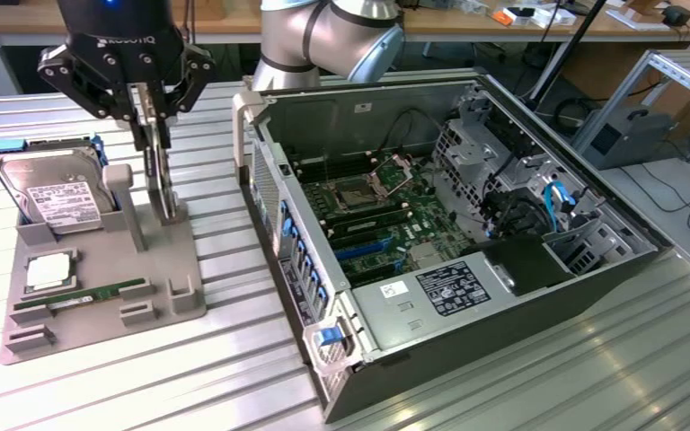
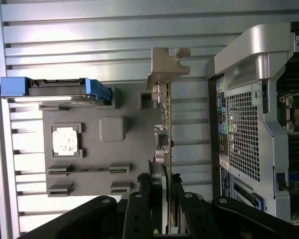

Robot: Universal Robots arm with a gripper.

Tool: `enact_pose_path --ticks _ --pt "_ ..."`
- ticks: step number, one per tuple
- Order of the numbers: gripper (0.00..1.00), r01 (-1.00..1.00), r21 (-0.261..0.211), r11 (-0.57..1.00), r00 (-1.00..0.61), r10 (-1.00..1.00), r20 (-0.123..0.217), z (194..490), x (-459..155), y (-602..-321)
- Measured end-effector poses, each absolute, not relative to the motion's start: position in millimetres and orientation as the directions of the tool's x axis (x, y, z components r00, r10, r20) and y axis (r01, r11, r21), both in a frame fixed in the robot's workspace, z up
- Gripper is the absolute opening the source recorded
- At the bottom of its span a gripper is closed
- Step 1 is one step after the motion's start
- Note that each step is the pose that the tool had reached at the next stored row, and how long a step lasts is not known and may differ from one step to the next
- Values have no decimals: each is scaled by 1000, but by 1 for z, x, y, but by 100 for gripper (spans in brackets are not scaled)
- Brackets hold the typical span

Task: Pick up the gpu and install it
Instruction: 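Pick up the gpu and move the gpu toward the slot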

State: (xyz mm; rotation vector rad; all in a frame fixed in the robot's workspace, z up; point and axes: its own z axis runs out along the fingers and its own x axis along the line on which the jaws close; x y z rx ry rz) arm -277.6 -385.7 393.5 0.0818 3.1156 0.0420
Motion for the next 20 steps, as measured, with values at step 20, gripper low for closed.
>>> enact_pose_path --ticks 20 --pt "27 52 28 998 -998 53 -24 405 -278 -386"
